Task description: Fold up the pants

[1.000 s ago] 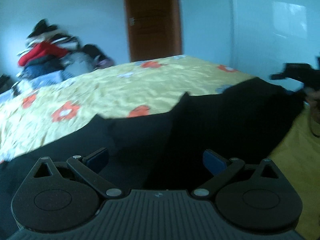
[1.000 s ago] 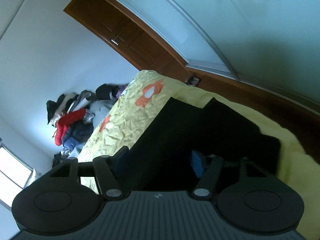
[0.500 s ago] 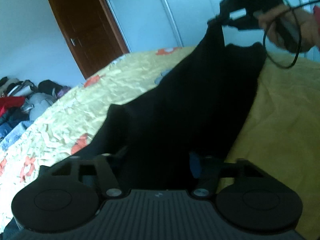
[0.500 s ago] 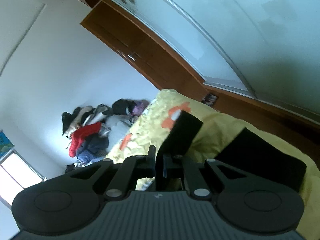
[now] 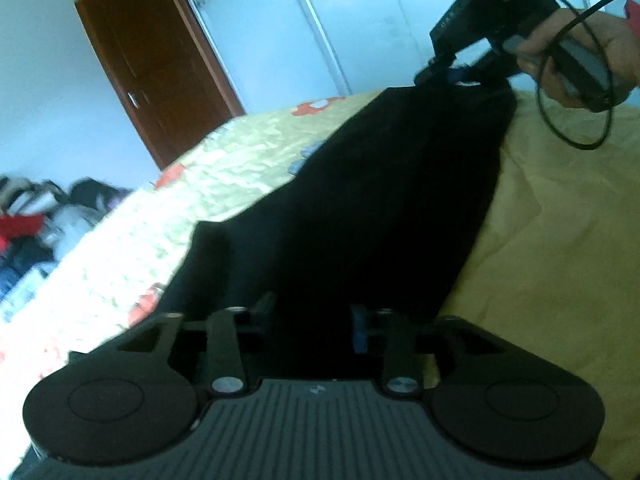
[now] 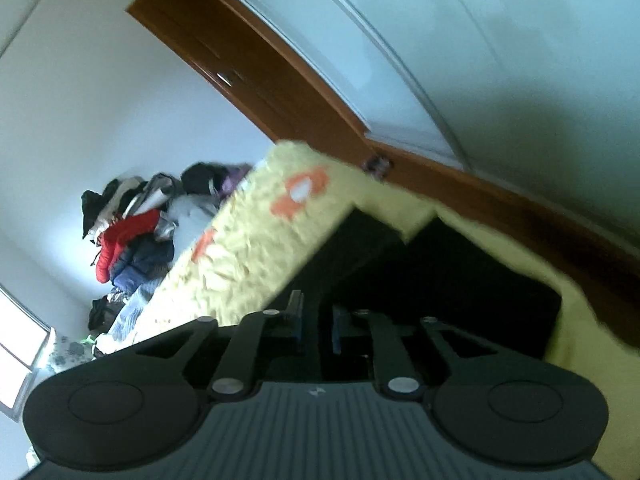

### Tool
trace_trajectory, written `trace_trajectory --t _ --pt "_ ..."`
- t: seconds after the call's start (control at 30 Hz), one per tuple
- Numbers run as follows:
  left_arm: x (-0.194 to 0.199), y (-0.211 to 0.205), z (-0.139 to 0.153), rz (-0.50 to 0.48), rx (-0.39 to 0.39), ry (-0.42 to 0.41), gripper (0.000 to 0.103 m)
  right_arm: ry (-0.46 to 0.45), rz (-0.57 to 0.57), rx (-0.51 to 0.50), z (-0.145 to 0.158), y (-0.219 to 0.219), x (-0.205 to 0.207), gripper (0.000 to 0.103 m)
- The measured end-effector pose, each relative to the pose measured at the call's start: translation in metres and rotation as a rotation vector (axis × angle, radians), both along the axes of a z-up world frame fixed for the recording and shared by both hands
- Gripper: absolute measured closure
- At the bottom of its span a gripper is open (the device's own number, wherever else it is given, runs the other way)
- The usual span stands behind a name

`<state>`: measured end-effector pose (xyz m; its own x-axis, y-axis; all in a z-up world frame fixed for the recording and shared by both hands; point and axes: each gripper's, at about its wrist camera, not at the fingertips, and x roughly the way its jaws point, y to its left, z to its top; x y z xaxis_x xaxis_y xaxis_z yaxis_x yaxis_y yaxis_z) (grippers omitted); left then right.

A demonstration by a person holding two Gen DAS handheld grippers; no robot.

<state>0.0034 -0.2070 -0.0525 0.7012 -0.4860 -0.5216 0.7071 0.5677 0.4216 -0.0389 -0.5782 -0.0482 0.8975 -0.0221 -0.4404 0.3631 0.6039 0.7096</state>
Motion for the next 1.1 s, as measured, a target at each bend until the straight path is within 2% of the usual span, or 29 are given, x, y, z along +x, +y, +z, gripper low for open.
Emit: trace_trajectory --t 0.03,0.07,0.1,0.17,0.2,0.23,0.3,0.33,0.37,0.43,0.5,0.63,0.7,0.77,0.83,0.93,1.0,1.1 --pt "-0.001 0.000 -0.001 0.014 0.008 -0.034 0.036 0.004 0.010 0.034 -0.007 0.001 0.000 0.069" --pt "0.000 -0.001 -0.003 0.033 0.013 -0.071 0.031 0.004 0.019 0.061 -0.013 0.002 0.001 0.049" --pt "0.000 -0.001 -0.004 0.044 0.013 -0.088 0.025 -0.014 0.032 0.083 -0.019 0.004 0.002 0.044" --pt "0.005 0.000 -0.003 0.044 -0.008 -0.059 0.030 -0.055 0.043 0.050 -0.019 0.012 0.007 0.041" --pt "0.009 0.002 -0.001 0.039 -0.027 -0.016 0.042 -0.054 0.052 0.029 -0.019 0.015 0.012 0.040" --pt "0.012 0.004 0.001 0.026 -0.053 0.038 0.063 -0.066 0.064 0.015 -0.019 0.019 0.018 0.042" --pt "0.022 0.006 0.004 0.008 -0.107 0.136 0.085 -0.076 0.079 0.015 -0.023 0.019 0.030 0.079" --pt "0.023 0.006 0.004 0.012 -0.117 0.152 0.090 -0.060 0.070 0.021 -0.027 0.018 0.036 0.100" --pt "0.022 0.005 0.005 0.014 -0.116 0.148 0.094 -0.058 0.058 0.025 -0.031 0.016 0.038 0.100" --pt "0.021 0.006 0.006 0.014 -0.126 0.122 0.095 -0.081 0.039 0.021 -0.032 0.016 0.035 0.101" --pt "0.023 0.010 0.013 0.024 -0.178 0.121 0.095 -0.115 0.031 0.020 -0.026 0.015 0.028 0.101" --pt "0.026 0.021 0.040 -0.009 -0.292 0.175 0.095 -0.200 0.023 -0.061 0.012 0.015 0.014 0.101" --pt "0.020 0.023 0.047 -0.057 -0.288 0.175 0.095 -0.214 0.026 -0.139 0.034 0.017 0.005 0.101" --pt "0.014 0.019 0.045 -0.091 -0.251 0.170 0.096 -0.177 0.031 -0.229 0.046 0.023 -0.007 0.101" --pt "0.013 0.015 0.033 -0.099 -0.220 0.183 0.095 -0.090 0.031 -0.283 0.042 0.025 -0.019 0.101" --pt "0.015 0.008 0.016 -0.093 -0.175 0.238 0.095 0.029 0.029 -0.305 0.021 0.024 -0.030 0.100" --pt "0.014 0.005 0.012 -0.095 -0.154 0.228 0.095 0.081 0.037 -0.294 0.009 0.023 -0.032 0.098" --pt "0.013 0.003 0.007 -0.090 -0.153 0.227 0.094 0.097 0.016 -0.245 0.002 0.015 -0.030 0.077"
